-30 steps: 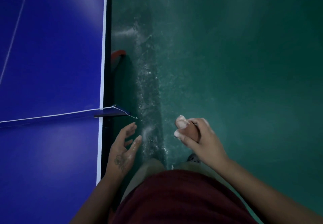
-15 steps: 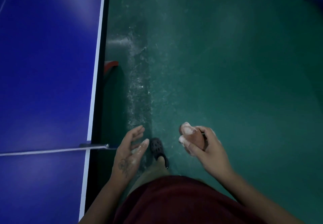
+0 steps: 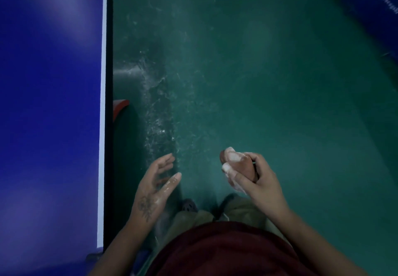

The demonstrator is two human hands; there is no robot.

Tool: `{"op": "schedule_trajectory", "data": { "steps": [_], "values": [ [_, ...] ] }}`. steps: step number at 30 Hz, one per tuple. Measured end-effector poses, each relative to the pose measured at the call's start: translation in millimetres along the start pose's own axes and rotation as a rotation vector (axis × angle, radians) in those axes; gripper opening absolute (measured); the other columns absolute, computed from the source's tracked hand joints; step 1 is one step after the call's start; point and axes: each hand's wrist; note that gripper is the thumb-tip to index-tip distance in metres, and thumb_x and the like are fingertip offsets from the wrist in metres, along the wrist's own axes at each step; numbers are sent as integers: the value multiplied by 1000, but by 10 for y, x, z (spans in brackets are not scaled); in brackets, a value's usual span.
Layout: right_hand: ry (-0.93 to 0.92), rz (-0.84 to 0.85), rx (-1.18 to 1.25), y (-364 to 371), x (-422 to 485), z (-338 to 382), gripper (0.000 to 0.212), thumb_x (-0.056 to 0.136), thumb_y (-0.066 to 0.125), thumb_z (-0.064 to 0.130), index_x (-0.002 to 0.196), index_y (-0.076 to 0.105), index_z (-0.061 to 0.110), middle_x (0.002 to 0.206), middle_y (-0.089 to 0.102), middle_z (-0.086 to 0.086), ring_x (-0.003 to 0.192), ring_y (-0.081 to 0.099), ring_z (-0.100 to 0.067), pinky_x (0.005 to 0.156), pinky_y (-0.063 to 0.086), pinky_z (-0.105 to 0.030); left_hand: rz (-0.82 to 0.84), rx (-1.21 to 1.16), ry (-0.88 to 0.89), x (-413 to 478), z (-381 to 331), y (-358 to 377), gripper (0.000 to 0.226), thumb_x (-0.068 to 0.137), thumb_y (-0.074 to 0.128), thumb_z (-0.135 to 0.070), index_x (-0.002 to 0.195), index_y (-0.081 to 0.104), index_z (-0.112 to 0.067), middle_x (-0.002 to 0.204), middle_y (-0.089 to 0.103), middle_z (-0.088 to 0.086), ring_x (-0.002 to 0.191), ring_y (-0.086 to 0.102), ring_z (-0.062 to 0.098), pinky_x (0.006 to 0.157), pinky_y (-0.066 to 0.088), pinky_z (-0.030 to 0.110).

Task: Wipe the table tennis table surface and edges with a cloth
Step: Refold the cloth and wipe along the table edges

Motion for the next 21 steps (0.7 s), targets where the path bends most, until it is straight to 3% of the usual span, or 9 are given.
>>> {"op": "schedule_trajectory", "data": {
  "steps": [4,8,11,16,21],
  "values": [
    [32,-11,129,-71,536,77,52,72,84,65,114,70,39,118,76,12,110,73,-11,97,60,-46,34,43,16,589,-197,81,58,90,78,-39,145,63,-32,145,67,-16,136,63,5,110,52,34],
    [57,10,192,-195,1198,156,43,75,88,60,111,71,43,117,77,12,108,74,-9,87,60,-27,-17,33,37,1215,-425,263,58,91,83,-31,145,63,-25,144,68,-12,136,64,10,110,55,38],
    [77,32,231,-330,1837,236,39,80,90,44,113,72,35,115,78,12,106,75,-8,84,58,-20,-81,-1,27,1660,-621,416,56,93,87,-27,144,64,-25,142,69,-10,136,65,14,111,55,42],
    [84,131,205,-482,2778,492,46,81,92,44,119,70,29,116,78,11,106,75,-10,87,60,-30,-103,38,17,2288,-972,518,61,90,79,-32,147,62,-25,146,67,-10,141,61,12,116,52,48],
    [67,223,161,-446,3603,821,47,80,85,43,121,70,25,116,78,9,106,76,-12,88,62,-34,-211,-22,15,2881,-1238,471,56,92,77,-31,146,62,-32,146,68,-11,139,62,10,112,53,43]
  ]
}}
Point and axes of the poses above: each hand's wrist, its own x-axis towards the middle knuckle, its own y-axis out of the palm, z = x × y
